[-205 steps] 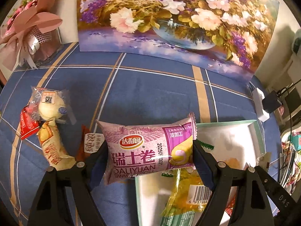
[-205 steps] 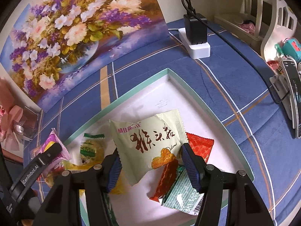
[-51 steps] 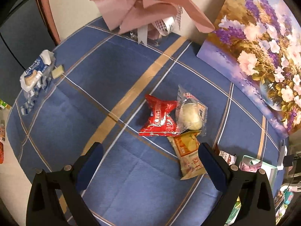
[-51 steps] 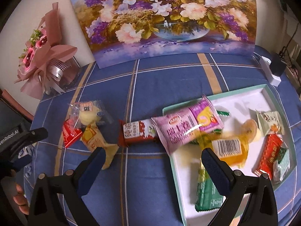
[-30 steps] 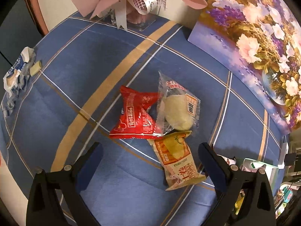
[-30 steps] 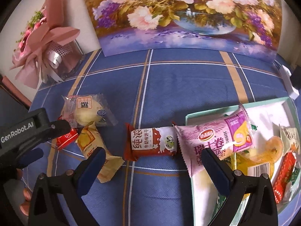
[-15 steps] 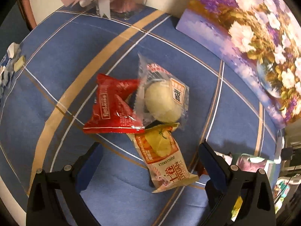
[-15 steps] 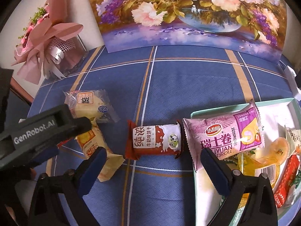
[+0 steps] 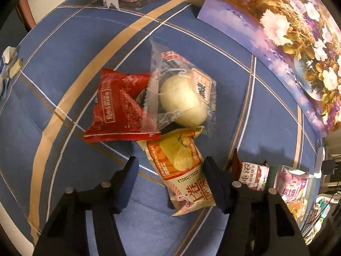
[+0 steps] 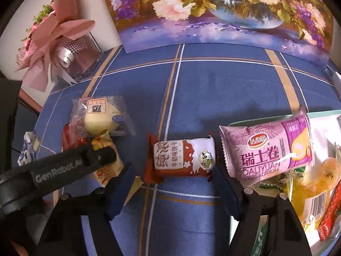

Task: Organize snacks
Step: 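Grasp the yellow bread pack with the left tool while the right tool grasps the milk biscuit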

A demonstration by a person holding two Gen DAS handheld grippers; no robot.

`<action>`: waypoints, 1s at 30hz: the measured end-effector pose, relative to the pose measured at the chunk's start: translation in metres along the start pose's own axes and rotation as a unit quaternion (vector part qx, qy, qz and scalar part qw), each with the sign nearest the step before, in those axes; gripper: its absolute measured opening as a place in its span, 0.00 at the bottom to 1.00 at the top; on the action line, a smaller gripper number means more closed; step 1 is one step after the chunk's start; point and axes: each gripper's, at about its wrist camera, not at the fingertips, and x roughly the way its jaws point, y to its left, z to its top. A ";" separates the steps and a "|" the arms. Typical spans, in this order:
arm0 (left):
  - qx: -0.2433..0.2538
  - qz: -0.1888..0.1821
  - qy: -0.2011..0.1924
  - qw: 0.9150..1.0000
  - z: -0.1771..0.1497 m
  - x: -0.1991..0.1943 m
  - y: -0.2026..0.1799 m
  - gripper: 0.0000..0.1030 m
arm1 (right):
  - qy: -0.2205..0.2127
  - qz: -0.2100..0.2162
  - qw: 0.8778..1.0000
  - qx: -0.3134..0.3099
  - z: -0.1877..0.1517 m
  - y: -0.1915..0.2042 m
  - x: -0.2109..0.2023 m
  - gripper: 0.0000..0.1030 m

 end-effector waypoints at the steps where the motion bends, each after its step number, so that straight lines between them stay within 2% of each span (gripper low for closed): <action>1: 0.000 0.003 0.000 1.000 0.000 0.000 0.001 0.63 | -0.001 0.000 1.000 0.002 0.001 -0.001 0.001 0.75; 6: -0.013 0.021 -0.004 1.000 0.002 -0.003 0.012 0.62 | -0.002 -0.001 1.000 0.007 0.007 -0.008 0.005 0.75; 11: -0.031 0.015 0.002 0.999 0.005 -0.001 0.019 0.62 | 0.004 -0.002 1.000 -0.002 0.009 -0.006 0.007 0.75; 16: -0.032 0.017 0.005 0.999 0.005 0.000 0.019 0.63 | 0.015 0.023 0.999 -0.017 0.008 0.005 0.009 0.75; 22: -0.033 0.040 -0.002 0.999 0.002 0.001 0.021 0.63 | 0.010 -0.007 0.999 -0.037 0.009 0.019 0.017 0.77; 30: -0.035 0.041 0.002 0.999 -0.003 0.003 0.030 0.63 | -0.004 -0.068 0.994 -0.083 0.005 0.034 0.025 0.77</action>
